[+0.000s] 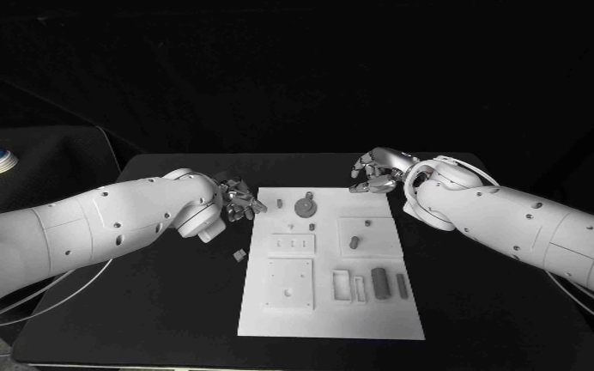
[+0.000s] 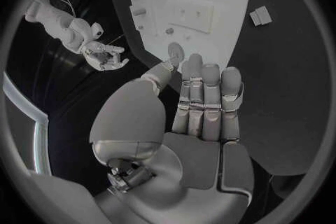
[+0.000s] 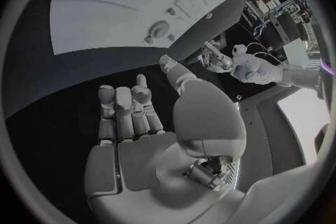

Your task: Assemble the parts on the task board

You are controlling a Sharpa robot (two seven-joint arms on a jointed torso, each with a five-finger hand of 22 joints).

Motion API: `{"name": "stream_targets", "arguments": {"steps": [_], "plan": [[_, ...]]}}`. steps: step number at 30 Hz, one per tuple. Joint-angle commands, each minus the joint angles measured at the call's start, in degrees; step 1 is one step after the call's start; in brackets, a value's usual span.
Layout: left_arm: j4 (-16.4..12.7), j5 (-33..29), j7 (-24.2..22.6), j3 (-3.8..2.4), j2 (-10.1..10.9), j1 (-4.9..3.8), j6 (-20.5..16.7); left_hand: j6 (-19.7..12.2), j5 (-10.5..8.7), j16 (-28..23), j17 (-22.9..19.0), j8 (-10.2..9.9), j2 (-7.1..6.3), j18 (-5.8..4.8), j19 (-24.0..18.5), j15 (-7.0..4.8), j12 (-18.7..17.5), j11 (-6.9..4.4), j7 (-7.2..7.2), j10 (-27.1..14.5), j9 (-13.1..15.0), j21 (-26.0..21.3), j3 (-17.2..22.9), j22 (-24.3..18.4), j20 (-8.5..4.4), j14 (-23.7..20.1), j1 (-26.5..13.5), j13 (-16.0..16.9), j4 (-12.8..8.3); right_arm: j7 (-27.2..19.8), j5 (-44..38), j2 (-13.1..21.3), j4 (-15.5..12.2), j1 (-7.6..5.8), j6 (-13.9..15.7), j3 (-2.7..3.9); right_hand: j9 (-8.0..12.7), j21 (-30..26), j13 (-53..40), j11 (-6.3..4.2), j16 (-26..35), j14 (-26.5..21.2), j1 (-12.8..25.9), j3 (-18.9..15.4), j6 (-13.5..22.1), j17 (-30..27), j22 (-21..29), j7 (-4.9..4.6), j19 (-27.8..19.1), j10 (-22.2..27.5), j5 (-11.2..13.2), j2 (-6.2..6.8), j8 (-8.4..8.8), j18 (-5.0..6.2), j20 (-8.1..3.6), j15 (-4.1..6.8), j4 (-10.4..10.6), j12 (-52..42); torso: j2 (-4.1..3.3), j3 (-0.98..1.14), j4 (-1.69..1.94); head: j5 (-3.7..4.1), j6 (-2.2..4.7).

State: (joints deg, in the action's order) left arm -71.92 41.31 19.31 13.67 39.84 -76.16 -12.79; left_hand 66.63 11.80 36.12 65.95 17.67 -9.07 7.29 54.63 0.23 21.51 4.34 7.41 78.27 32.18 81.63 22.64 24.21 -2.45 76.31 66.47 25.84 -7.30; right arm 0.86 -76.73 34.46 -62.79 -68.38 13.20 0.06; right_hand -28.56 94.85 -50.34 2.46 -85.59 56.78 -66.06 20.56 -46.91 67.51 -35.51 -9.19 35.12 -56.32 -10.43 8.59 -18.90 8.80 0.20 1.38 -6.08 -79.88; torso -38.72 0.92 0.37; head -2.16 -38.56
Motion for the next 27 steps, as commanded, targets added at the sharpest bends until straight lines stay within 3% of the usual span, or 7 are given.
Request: {"name": "stream_targets", "arguments": {"steps": [1,4,9,14,15,19,27], "plan": [[-1.0,5.3,-8.8,-0.03,1.4,0.23,-6.3,-0.7,-0.28,-0.3,-0.1,-0.3,-0.33,1.01,-0.5,0.00,0.2,0.06,0.13,-0.7,-0.1,-0.3,-0.9,-0.1,0.03,-0.5,-0.3,-0.1,-0.2,-1.6,1.3,0.3,-0.6,-0.02,0.5,0.01,0.0,2.2,0.1,0.00,0.0,-0.5,0.0,0.0,-0.1,-0.1,0.1,-0.22,-0.4,0.5,-0.1,-0.42,0.06,-0.24,0.10,0.10,-0.2,0.3,0.04,0.05,0.05,-0.35,-0.09],[-1.8,9.5,-10.5,-0.03,3.0,0.74,-9.2,-1.2,-0.37,-0.5,-0.1,-0.4,-0.48,0.98,-0.8,0.06,0.3,0.16,0.19,-1.1,-0.3,-0.5,-1.6,-0.2,0.03,-0.8,-0.2,-0.1,-0.4,-1.8,1.4,0.5,-1.1,-0.02,0.7,0.01,0.0,2.2,0.1,0.00,0.0,-0.5,-0.1,0.1,-0.1,-0.1,0.1,-0.22,-0.4,0.5,-0.1,-0.46,0.04,-0.23,0.09,0.10,-0.3,0.3,0.03,0.07,0.06,-0.62,-0.12],[-2.5,17.0,-10.6,-0.03,5.1,2.49,-12.2,-2.3,-0.71,-0.8,-0.2,-0.5,-0.90,0.92,-1.4,0.21,0.2,0.50,0.22,-2.5,-0.6,-0.8,-4.0,-0.4,0.02,-1.3,1.0,-0.2,-0.8,-1.9,1.5,0.8,-1.6,-0.02,0.7,0.01,0.0,2.2,0.1,0.00,0.0,-0.5,-0.1,0.1,-0.1,-0.1,0.1,-0.22,-0.4,0.5,-0.1,-0.50,0.03,-0.23,0.09,0.10,-0.3,0.3,0.01,0.02,0.06,-1.22,-0.40],[-2.9,22.4,-11.3,-0.03,5.9,4.91,-14.9,-3.8,-1.59,-1.5,0.1,0.2,-1.27,0.75,-2.6,0.67,1.0,1.00,0.59,-4.6,-0.8,-1.2,-16.7,-0.9,0.26,-2.3,0.0,-0.2,-0.2,-1.9,1.5,1.1,-1.7,-0.01,0.7,0.01,0.0,2.2,0.1,0.00,0.0,-0.5,-0.1,0.1,-0.2,-0.1,0.1,-0.22,-0.4,0.5,-0.1,-0.53,0.02,-0.23,0.09,0.10,-0.3,0.3,-0.02,-0.04,0.12,-1.78,-0.75],[-3.1,23.5,-11.3,-0.03,6.0,5.28,-15.1,-4.1,-1.43,-1.6,0.1,0.1,-1.36,0.76,-2.6,0.68,1.1,1.02,0.59,-4.7,-0.8,-1.3,-17.8,-0.9,0.27,-2.3,0.0,-0.2,-0.1,-1.9,1.5,1.2,-1.8,-0.01,0.7,0.01,0.0,2.2,0.1,0.00,0.0,-0.5,-0.1,0.1,-0.2,-0.1,0.1,-0.22,-0.4,0.5,-0.1,-0.54,0.02,-0.23,0.09,0.10,-0.3,0.3,-0.02,-0.05,0.08,-1.88,-0.81],[-3.8,27.3,-10.7,-0.02,6.2,6.67,-15.7,-4.2,-1.43,-1.6,0.2,0.2,-1.43,0.78,-2.6,0.68,1.2,1.02,0.59,-4.8,-0.8,-1.3,-19.2,-1.0,0.28,-2.3,-0.1,-0.2,0.0,-1.9,1.5,1.3,-1.8,0.00,0.6,0.00,0.0,2.2,0.1,0.00,0.0,-0.5,-0.2,0.1,-0.2,-0.1,0.1,-0.22,-0.4,0.5,-0.1,-0.56,0.01,-0.23,0.08,0.10,-0.3,0.3,-0.05,-0.16,0.08,-2.15,-1.20],[-4.1,30.8,-9.2,-0.02,6.3,9.32,-16.2,-4.1,-1.39,-1.6,0.3,0.3,-1.34,0.88,-2.5,0.60,1.7,0.82,0.55,-4.4,-0.8,-1.2,-20.4,-1.0,0.23,-2.2,0.5,0.0,-0.1,-1.9,1.5,1.4,-1.7,0.01,0.4,0.00,0.0,2.2,0.1,0.00,0.0,-0.5,-0.2,0.1,-0.2,-0.1,0.1,-0.21,-0.4,0.5,-0.1,-0.59,0.00,-0.22,0.08,0.10,-0.3,0.3,-0.03,-0.04,0.06,-2.67,-2.06]]}}
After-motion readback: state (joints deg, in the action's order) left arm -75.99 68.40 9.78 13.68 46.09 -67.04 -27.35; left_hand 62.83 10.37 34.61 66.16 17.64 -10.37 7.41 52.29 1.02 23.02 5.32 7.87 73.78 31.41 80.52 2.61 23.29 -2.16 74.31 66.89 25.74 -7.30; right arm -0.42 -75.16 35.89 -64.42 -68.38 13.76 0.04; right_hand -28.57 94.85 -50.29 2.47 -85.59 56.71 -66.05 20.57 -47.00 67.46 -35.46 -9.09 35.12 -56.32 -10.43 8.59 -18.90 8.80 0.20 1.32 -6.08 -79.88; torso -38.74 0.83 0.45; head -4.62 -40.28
